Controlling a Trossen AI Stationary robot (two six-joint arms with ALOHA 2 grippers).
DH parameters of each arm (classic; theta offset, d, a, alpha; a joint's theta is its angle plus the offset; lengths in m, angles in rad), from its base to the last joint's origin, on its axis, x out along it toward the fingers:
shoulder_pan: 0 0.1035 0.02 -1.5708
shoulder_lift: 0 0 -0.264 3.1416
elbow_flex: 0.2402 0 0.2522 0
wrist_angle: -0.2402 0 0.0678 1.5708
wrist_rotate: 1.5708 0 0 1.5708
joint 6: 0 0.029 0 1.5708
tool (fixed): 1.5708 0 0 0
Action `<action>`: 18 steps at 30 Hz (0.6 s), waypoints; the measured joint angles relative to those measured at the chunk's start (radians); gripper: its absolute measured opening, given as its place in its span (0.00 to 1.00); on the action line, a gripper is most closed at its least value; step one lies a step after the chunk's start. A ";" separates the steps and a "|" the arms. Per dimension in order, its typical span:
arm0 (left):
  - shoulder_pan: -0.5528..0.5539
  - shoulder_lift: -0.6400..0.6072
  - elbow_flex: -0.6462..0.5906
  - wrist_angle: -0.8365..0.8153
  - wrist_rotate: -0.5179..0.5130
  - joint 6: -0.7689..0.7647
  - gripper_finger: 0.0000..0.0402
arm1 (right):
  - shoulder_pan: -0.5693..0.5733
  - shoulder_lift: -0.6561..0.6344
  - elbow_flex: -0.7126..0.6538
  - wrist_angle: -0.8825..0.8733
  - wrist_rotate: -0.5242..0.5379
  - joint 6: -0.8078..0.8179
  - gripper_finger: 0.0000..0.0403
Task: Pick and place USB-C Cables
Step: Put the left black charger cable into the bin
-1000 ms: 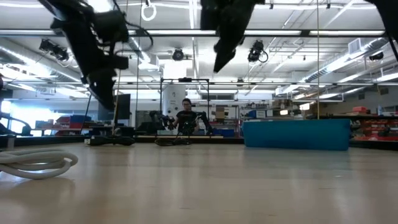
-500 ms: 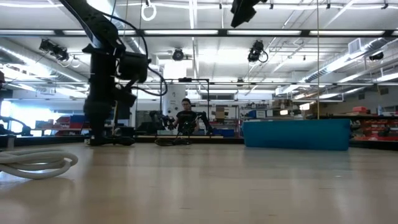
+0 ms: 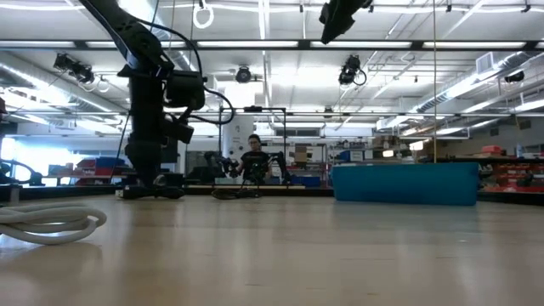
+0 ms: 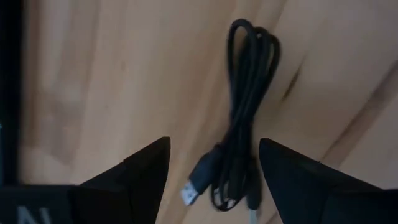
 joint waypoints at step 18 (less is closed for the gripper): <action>0.023 0.082 -0.025 0.043 0.087 0.001 0.31 | 0.000 0.000 -0.043 -0.042 0.003 0.022 0.60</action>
